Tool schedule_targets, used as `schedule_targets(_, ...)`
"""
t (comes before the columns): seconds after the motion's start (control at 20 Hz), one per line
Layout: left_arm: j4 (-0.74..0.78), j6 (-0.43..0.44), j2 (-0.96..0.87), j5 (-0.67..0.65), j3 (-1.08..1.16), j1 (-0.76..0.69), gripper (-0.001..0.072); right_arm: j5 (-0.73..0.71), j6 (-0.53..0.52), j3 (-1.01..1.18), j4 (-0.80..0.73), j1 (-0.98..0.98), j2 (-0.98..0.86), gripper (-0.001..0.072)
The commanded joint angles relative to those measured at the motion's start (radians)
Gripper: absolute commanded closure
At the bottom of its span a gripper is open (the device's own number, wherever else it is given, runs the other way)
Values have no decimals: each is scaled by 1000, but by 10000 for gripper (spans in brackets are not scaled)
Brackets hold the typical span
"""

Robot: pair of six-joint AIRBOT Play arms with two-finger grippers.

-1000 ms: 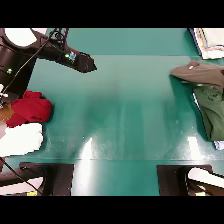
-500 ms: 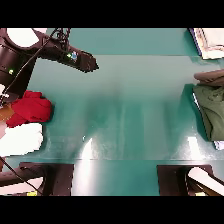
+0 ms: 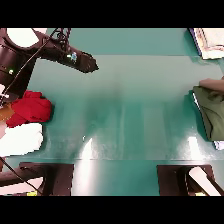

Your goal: Fold the shirts.

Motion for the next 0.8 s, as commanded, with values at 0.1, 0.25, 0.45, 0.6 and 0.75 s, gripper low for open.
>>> schedule_targets(0.1, 2, 20, -1, -11, 0, 0, 685, 288, 93, 0, -428, -7, -22, 672)
schedule_targets(0.25, 2, 20, -1, -13, 0, 0, 685, 361, 116, 0, -591, -8, -45, 174)
schedule_targets(0.45, 2, 19, -1, -34, 0, 0, 685, 343, 116, 0, -618, -6, -49, 170)
schedule_targets(0.6, 1, 19, -1, -35, 0, 0, 685, 366, 115, 0, -445, 32, -49, 172)
schedule_targets(0.75, -1, 10, 0, -79, 0, 0, 685, 381, 115, 0, -212, 130, -50, 174)
